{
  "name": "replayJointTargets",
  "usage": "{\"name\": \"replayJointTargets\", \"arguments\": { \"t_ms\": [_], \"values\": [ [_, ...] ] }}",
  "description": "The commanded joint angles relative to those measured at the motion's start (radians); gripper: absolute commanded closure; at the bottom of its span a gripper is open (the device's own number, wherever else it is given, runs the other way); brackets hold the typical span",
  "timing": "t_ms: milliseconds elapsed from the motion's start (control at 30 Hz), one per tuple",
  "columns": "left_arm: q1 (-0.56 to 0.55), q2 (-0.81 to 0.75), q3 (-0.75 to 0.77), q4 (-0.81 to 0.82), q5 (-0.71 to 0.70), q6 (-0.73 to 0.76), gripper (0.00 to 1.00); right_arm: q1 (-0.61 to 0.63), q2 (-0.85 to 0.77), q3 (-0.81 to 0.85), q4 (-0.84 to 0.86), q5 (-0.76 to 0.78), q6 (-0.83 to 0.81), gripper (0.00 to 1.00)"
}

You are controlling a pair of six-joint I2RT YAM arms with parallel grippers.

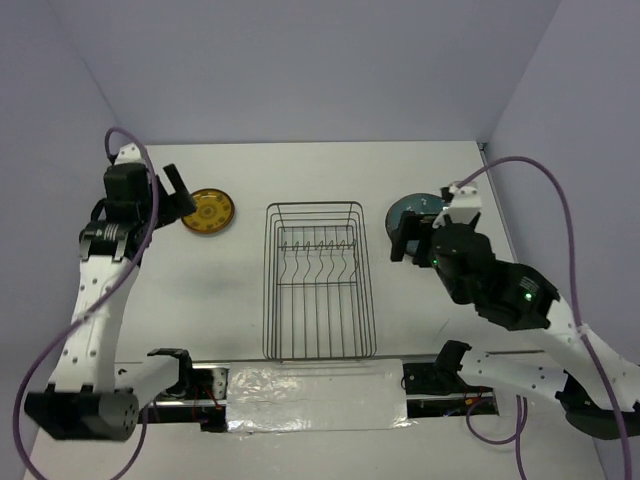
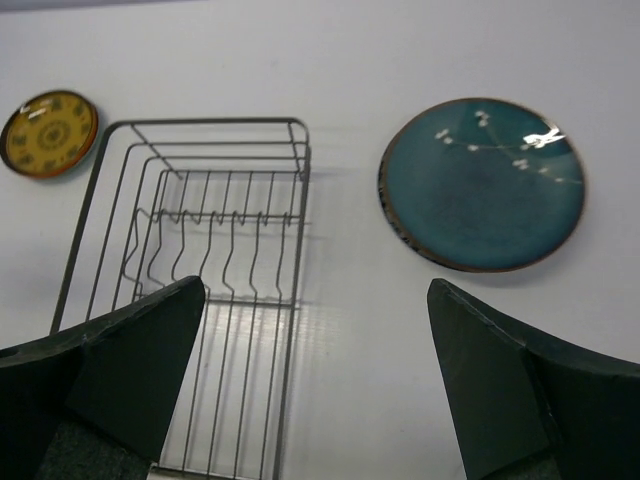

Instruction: Unload the plates from the dish rack

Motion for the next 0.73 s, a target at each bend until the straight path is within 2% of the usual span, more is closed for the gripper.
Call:
{"name": "replayJointTargets", "arguments": {
  "t_ms": [0,233,500,700],
  "values": [
    [-0.047,-0.172,-0.042,-0.062,-0.149,0.087,0.0,-0.001,-0.065,0.105,-0.177,0.149,-0.018,0.0],
    [-0.073,-0.531,-0.127,-0.101,-0.182,0.102,0.01,-0.004,-0.263,0.128,-0.259,0.117,-0.059,0.0],
    [-0.082,-0.627,-0.182,-0.175,-0.078,0.109,0.0,-0.004,-0.43,0.116,-0.352,0.105,-0.009,0.0],
    [-0.082,-0.625,-0.188,-0.18,-0.078,0.104,0.01,-0.002,-0.432,0.082,-0.337,0.123,0.008,0.0]
  ]
}}
